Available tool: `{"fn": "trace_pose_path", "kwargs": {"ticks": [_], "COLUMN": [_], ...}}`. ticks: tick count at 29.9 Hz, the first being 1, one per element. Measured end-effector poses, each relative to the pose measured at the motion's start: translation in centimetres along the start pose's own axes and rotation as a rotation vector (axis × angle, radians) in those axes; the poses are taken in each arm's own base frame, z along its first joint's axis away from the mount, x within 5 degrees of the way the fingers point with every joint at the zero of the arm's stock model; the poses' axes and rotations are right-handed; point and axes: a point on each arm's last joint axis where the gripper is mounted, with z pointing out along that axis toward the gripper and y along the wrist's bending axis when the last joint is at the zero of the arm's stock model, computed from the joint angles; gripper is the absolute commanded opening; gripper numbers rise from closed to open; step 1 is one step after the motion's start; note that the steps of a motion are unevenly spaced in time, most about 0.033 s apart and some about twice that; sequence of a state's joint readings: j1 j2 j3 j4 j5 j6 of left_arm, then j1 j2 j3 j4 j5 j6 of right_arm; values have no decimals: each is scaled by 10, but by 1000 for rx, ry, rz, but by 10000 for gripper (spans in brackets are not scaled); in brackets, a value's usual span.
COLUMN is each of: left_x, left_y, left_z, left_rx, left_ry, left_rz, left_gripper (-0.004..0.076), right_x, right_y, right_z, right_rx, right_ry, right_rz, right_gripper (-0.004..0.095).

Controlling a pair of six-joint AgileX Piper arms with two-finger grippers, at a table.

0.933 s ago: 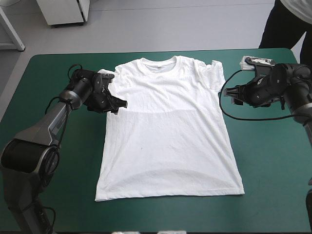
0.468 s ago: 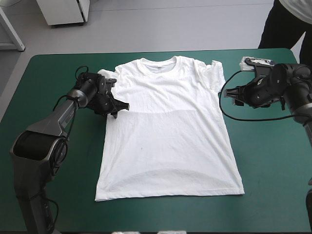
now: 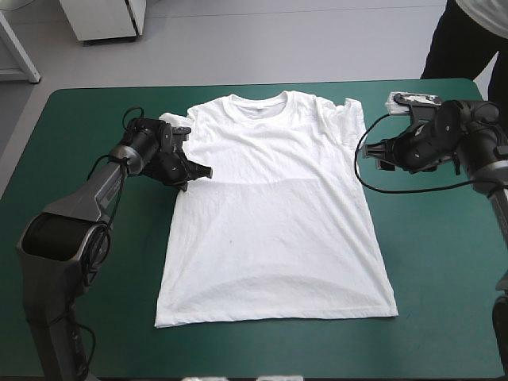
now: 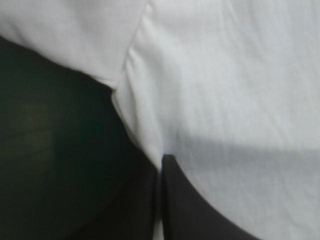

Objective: Fold the cloth

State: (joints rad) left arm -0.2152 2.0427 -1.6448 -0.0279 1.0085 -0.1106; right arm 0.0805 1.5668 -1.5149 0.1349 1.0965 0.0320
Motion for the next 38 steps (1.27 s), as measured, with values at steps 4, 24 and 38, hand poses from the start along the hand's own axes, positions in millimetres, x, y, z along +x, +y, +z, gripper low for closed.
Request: {"fn": "trace_pose_path", "kwargs": {"ticks": [4, 24, 38], "left_x": [0, 0, 0], "left_y": [0, -1, 0], "left_z": [0, 0, 0], "left_rx": [0, 11, 14], "left_ry": [0, 1, 1], "left_rz": [2, 25, 23], "left_gripper": [-6, -8, -8], "right_x": [-14, -33, -33], "right_y": [16, 26, 24], "right_z": [17, 159, 186], "right_rx": [0, 35, 34], "right_ry": [25, 168, 210], "right_rz": [-73, -112, -95], "right_gripper": [519, 604, -15]}}
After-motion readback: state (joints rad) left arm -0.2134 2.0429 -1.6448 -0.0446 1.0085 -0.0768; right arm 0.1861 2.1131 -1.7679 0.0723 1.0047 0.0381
